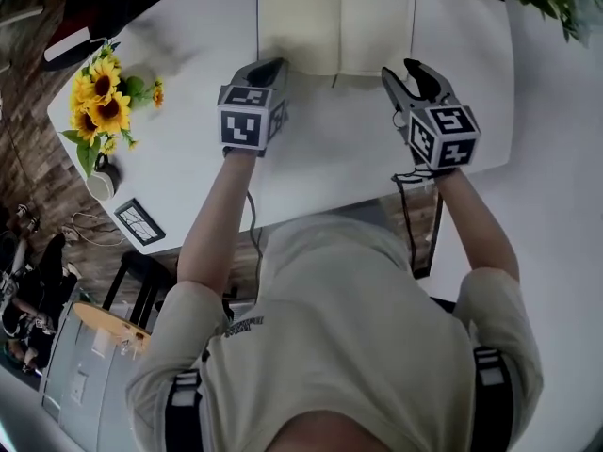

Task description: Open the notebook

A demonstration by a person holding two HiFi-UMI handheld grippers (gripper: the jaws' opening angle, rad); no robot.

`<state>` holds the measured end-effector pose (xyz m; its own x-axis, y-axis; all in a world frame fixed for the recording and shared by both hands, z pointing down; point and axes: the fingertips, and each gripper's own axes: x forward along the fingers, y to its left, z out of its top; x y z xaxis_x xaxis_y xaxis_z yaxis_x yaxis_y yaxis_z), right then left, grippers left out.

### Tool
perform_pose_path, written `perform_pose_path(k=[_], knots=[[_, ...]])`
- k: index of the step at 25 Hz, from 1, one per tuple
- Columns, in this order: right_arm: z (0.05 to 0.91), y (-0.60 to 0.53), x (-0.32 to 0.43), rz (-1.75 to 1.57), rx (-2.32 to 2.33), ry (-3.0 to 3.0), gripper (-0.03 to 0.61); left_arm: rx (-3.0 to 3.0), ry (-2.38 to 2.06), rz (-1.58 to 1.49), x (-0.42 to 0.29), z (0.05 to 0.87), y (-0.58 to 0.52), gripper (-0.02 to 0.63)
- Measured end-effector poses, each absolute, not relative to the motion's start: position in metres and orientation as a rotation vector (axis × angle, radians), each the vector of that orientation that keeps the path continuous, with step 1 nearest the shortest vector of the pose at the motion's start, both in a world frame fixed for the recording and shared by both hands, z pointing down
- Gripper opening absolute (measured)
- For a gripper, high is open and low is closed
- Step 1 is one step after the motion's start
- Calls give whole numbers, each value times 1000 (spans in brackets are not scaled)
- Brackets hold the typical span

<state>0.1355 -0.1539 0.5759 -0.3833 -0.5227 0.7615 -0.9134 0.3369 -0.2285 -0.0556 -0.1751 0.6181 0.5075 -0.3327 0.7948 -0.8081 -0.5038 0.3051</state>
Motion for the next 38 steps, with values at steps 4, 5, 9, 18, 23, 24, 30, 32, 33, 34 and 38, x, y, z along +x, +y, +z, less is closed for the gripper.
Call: perform_pose_path(k=[4,5,9,18,23,24,30,32,33,34,38], knots=[[605,-146,148,1027,1275,-1957,266,2070,-929,894,-55,619,-175,9],[607,-146,147,1038,1285,-1950,270,2071,-931,894,-55,619,-175,9],[605,-148,143,1055,1316,-1950,270,2072,-940,892,-55,618,-176,8],[594,-158,80,1145,1159,-2092,268,2062,-947,873,-55,618,-175,9],[575,-170,29,1115,1025,-2245,268,2056,-958,861,-58,617,-174,8],[571,-172,20,1104,1000,-2270,269,2054,-965,858,-60,616,-174,9],[555,-176,-34,923,841,-2376,270,2040,-1013,829,-78,611,-172,8],[556,-173,-48,881,798,-2382,270,2037,-1021,819,-82,609,-172,8],[557,-172,-54,871,782,-2383,269,2033,-1026,816,-84,608,-171,8],[558,-170,-60,866,769,-2384,269,2028,-1035,812,-87,607,-171,9],[559,-165,-80,849,738,-2407,263,1990,-1086,792,-104,604,-169,8]])
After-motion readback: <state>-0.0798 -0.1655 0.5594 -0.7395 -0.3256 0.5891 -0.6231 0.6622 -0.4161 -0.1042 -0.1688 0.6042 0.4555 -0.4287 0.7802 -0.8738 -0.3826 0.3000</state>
